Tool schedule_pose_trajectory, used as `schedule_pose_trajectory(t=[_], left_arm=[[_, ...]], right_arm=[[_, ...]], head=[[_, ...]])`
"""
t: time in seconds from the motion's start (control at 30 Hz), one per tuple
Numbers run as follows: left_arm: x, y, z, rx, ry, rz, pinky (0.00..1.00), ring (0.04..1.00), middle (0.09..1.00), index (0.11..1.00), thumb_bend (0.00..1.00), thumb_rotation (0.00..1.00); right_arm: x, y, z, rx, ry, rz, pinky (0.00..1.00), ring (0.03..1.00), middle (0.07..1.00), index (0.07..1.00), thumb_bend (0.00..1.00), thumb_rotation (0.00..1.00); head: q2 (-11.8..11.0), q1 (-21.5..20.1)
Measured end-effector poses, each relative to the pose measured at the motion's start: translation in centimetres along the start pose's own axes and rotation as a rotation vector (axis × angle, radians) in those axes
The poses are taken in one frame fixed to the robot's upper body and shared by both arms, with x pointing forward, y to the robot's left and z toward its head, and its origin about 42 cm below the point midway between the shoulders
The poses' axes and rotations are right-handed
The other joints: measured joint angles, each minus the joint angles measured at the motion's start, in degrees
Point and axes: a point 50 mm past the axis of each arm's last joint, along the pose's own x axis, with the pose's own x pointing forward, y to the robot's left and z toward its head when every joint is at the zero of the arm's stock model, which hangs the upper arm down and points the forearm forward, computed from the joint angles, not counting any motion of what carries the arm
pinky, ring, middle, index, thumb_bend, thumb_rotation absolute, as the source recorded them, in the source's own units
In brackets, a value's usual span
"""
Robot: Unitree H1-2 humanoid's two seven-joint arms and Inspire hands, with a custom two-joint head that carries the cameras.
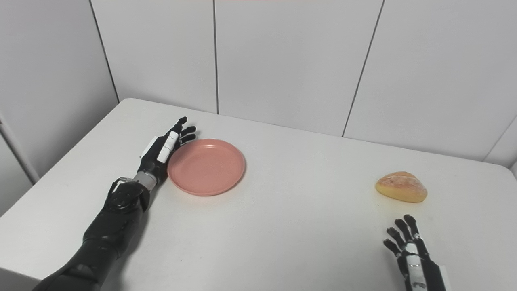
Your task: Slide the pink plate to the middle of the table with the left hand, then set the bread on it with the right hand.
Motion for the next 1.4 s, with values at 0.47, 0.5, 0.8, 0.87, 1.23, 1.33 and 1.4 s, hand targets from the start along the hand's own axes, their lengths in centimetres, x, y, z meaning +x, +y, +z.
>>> schedule_pose_trajectory(t=[0.47, 0.5, 0.8, 0.87, 1.23, 1.33, 1.4], left_arm=[[0.8, -3.3, -0.3, -0.01, -0.001, -0.058, 0.89, 0.908, 0.894, 0.965, 1.0, 0.89], [0.8, -3.5, -0.3, -0.014, -0.002, -0.06, 0.89, 0.909, 0.894, 0.965, 1.0, 0.89], [1.3, -5.5, -0.4, -0.044, 0.001, -0.083, 0.87, 0.906, 0.897, 0.969, 1.0, 0.9], [1.5, -5.8, -0.4, -0.049, 0.004, -0.085, 0.87, 0.903, 0.892, 0.968, 1.0, 0.9], [1.8, -7.5, -0.4, -0.042, 0.003, -0.1, 0.88, 0.909, 0.896, 0.976, 0.91, 0.93], [1.8, -8.1, -0.4, -0.047, 0.002, -0.109, 0.88, 0.903, 0.896, 0.973, 0.9, 0.93], [1.8, -8.4, -0.3, -0.051, 0.002, -0.114, 0.89, 0.895, 0.892, 0.973, 0.9, 0.93]], right_arm=[[0.1, 0.8, -0.1, -0.001, -0.001, 0.008, 0.84, 0.885, 0.924, 0.938, 0.79, 0.88], [0.2, 0.9, -0.1, -0.001, -0.001, 0.01, 0.84, 0.887, 0.925, 0.939, 0.79, 0.88], [0.3, 1.7, -0.2, -0.007, 0.001, 0.013, 0.82, 0.873, 0.915, 0.928, 0.78, 0.86], [0.3, 1.8, -0.2, -0.006, 0.001, 0.014, 0.82, 0.87, 0.911, 0.922, 0.77, 0.85], [0.7, 3.5, -0.3, -0.015, 0.001, 0.041, 0.83, 0.884, 0.923, 0.941, 0.74, 0.87], [0.7, 3.6, -0.3, -0.015, 0.0, 0.041, 0.82, 0.882, 0.921, 0.942, 0.75, 0.86], [0.9, 4.0, -0.3, -0.013, -0.002, 0.037, 0.81, 0.879, 0.919, 0.941, 0.75, 0.86]], head=[[0.3, -2.7], [0.3, -2.7], [0.6, -5.4], [0.6, -6.9], [1.0, -9.8], [1.7, -11.2], [2.1, -12.2]])
